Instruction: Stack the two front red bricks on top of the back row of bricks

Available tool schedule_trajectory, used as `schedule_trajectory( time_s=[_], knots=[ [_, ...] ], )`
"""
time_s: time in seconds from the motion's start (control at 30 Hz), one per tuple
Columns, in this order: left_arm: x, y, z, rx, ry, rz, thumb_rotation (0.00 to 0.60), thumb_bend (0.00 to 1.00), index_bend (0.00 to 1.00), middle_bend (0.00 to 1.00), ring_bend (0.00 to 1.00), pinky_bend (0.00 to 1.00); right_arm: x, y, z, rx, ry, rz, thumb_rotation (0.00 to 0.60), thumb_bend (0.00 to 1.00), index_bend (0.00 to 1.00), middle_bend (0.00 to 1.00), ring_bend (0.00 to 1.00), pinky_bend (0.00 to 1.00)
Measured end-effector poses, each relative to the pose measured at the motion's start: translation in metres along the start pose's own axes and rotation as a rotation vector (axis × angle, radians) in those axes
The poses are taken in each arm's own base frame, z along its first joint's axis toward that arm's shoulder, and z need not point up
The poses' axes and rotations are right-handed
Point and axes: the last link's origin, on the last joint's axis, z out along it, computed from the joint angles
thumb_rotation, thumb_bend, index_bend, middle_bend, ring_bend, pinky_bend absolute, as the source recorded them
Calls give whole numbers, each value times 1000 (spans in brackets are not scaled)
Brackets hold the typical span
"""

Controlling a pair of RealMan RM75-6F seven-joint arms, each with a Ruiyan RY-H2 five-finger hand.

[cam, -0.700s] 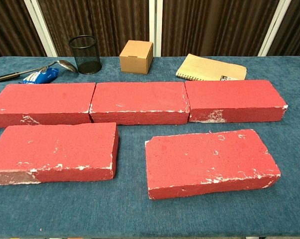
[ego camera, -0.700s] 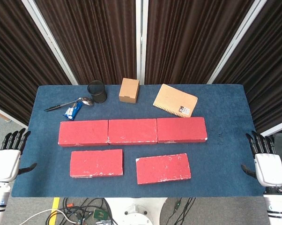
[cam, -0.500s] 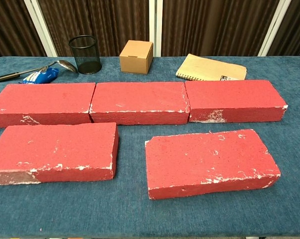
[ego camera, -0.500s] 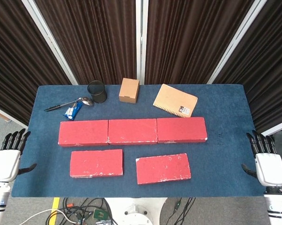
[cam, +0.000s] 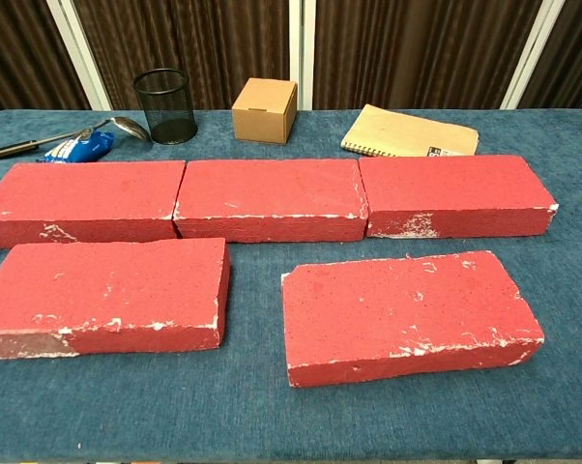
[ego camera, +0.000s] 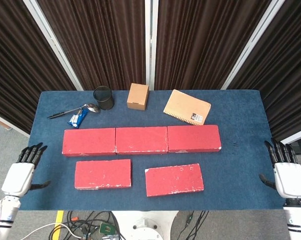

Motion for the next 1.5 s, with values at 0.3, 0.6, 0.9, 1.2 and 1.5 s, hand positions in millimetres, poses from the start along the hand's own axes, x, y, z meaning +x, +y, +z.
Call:
schedule_trajectory(
  time_s=[0.3, 0.6, 0.9, 1.2, 1.5],
  knots=[
    [-40, 61, 17, -186, -226, -90, 600, 0, 26, 0, 0, 0, 5, 8, 5, -1, 1, 5, 600, 70, 0, 0, 0, 0],
    [-74, 104, 38, -242, -294, 10, 600, 0, 26, 0, 0, 0, 5, 12, 3, -21, 5, 6, 600, 70, 0, 0, 0, 0],
    [-85, 128, 63, -233, -317, 30, 600, 0, 26, 0, 0, 0, -5, 12, 6, -18, -20, 12, 600, 71, 0, 0, 0, 0],
    [-91, 134, 75, -201, -372, 31, 600, 0, 26, 0, 0, 0, -5, 20, 7, -35, -18, 17, 600, 70, 0, 0, 0, 0],
    [-93, 131, 83, -162, -403, 32, 600, 0, 26, 0, 5, 0, -9, 22, 7, -39, -29, 21, 600, 71, 0, 0, 0, 0]
  ],
)
